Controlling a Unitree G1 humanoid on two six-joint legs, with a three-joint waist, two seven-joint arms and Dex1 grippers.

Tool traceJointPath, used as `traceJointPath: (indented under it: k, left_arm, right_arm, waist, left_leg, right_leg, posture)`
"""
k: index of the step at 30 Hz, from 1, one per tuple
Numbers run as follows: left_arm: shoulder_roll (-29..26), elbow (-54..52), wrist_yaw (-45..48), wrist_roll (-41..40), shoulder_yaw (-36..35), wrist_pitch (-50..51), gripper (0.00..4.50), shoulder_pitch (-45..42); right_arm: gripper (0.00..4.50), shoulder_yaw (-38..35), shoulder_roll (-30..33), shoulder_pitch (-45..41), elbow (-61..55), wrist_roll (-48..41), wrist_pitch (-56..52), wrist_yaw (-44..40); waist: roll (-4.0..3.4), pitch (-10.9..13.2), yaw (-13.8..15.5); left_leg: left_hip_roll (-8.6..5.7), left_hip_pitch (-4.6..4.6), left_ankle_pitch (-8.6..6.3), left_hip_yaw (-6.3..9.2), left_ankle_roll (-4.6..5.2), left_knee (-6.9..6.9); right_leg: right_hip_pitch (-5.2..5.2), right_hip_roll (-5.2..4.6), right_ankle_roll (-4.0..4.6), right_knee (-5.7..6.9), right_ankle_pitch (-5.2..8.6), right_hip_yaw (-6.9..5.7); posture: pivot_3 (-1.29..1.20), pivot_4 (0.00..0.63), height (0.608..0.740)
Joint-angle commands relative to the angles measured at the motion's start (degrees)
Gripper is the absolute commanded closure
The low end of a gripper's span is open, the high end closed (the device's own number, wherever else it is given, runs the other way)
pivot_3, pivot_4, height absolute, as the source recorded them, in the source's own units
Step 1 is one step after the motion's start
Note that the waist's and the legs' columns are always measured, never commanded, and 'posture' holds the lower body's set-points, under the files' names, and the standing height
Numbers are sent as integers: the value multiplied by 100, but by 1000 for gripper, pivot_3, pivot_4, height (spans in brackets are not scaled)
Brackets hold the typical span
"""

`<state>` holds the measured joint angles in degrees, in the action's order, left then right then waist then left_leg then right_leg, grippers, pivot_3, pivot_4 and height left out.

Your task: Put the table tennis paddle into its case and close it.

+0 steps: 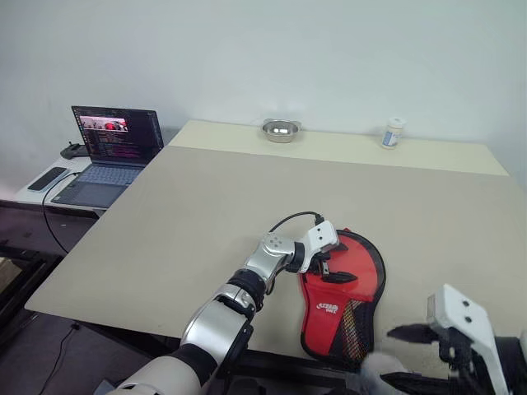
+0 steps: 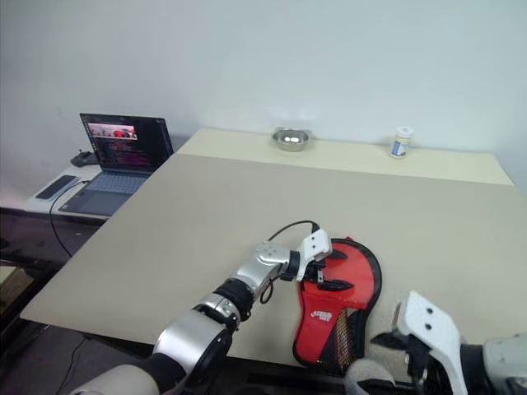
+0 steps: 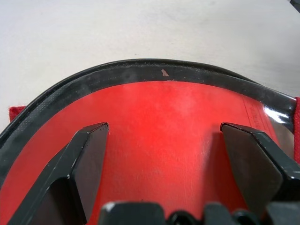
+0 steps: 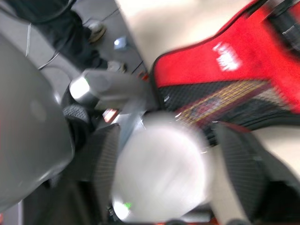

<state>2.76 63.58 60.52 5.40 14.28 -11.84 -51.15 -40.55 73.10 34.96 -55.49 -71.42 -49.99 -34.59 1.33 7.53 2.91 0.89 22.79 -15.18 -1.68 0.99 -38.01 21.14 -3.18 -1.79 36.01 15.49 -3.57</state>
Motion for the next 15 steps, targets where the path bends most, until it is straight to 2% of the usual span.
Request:
traceJointPath:
  k: [1,5,10,12,15]
  left_arm:
    - [37,487,-86,233,153,260,336,283]
    - [-2,239,82,-30,-53,281,336,167]
    - [-493,-1335,1077,-591,-200,587,336,341]
    - [-825,-2220,1454,-868,-223,1079,336,555]
    - [-1768,-3833,2108,-1269,-234,1889,336,1099]
  right_arm:
    - [18,-216,-104,-380,471,175,-186,-15]
    - [18,103,-214,-897,843,566,-200,20]
    - [18,938,-505,-1954,1582,1455,174,328]
    - [18,1242,-752,-2390,1863,1677,338,340]
    - [18,1958,-1367,-3128,2398,2400,1020,322]
  waist:
    - [0,0,1]
    - [-3,2,-1]
    - [-17,48,-90]
    - [-23,111,-167]
    - [-10,154,-230]
  left_leg:
    - [0,0,0,0,0,0]
    - [-4,3,0,0,1,1]
    - [-2,25,2,-3,3,8]
    - [0,37,3,-5,3,11]
    - [1,76,5,-10,0,5]
  right_leg:
    - [0,-1,0,0,0,0]
    - [2,-5,0,-1,0,0]
    - [8,1,2,5,-1,4]
    - [24,3,5,10,0,6]
    - [74,10,33,38,-16,16]
  posture:
    - [0,150,740]
    - [0,150,740]
    - [0,150,740]
    - [0,150,740]
    - [0,150,740]
